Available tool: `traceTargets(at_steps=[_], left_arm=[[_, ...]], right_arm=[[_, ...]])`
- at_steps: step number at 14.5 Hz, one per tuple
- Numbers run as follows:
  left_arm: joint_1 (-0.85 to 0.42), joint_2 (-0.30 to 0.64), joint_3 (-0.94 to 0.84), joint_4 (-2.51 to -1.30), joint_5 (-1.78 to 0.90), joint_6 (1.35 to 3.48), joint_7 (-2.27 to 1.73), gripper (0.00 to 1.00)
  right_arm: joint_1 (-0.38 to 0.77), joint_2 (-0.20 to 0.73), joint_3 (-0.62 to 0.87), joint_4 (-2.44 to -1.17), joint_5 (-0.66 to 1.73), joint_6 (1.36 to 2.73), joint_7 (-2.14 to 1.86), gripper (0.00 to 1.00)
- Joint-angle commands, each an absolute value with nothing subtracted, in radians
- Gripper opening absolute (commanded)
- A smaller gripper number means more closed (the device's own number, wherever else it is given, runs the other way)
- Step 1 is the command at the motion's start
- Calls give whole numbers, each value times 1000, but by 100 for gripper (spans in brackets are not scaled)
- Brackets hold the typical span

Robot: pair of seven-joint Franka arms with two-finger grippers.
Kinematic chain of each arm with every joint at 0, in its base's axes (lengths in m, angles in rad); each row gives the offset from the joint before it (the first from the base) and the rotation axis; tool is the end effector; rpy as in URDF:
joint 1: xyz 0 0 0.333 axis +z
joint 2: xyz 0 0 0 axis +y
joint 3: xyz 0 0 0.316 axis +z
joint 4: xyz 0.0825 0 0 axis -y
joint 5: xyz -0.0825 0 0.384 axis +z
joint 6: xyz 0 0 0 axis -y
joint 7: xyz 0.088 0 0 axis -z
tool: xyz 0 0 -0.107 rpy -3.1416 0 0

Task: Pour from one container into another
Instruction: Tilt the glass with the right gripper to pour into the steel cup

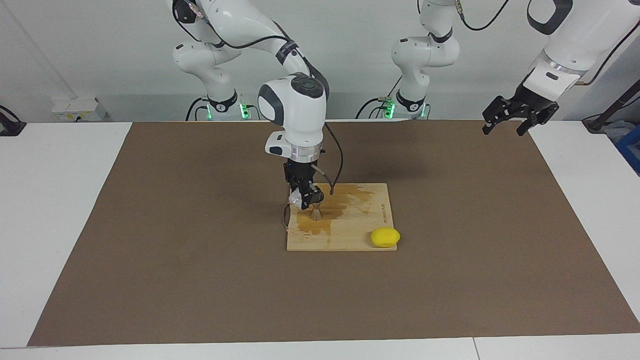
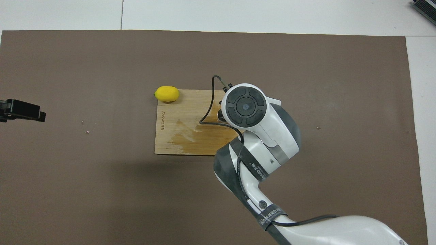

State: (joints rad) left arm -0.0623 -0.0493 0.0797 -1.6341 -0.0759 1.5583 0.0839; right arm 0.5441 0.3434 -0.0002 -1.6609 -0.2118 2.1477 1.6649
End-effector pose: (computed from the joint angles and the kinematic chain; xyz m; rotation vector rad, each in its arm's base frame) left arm 0.5372 0.0022 0.6208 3.0586 -0.1019 -0.0346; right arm 0.5778 0.3392 0.4239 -2.6871 1.4994 -0.3553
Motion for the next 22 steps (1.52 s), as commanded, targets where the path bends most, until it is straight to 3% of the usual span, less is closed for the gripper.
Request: traceTargets(at_steps=[1, 3, 22], left_arm=[[-26, -72, 54, -1655, -52, 1543, 103, 100], [82, -64, -68, -1634, -38, 1519, 106, 100], [23, -71, -51, -1625, -26, 1537, 92, 100]], right_arm=[[531, 353, 2, -1623, -155, 2154, 1686, 18], [528, 357, 2, -1611, -141, 2146, 1684, 18], [427, 360, 2, -1580, 199, 2138, 1655, 18]])
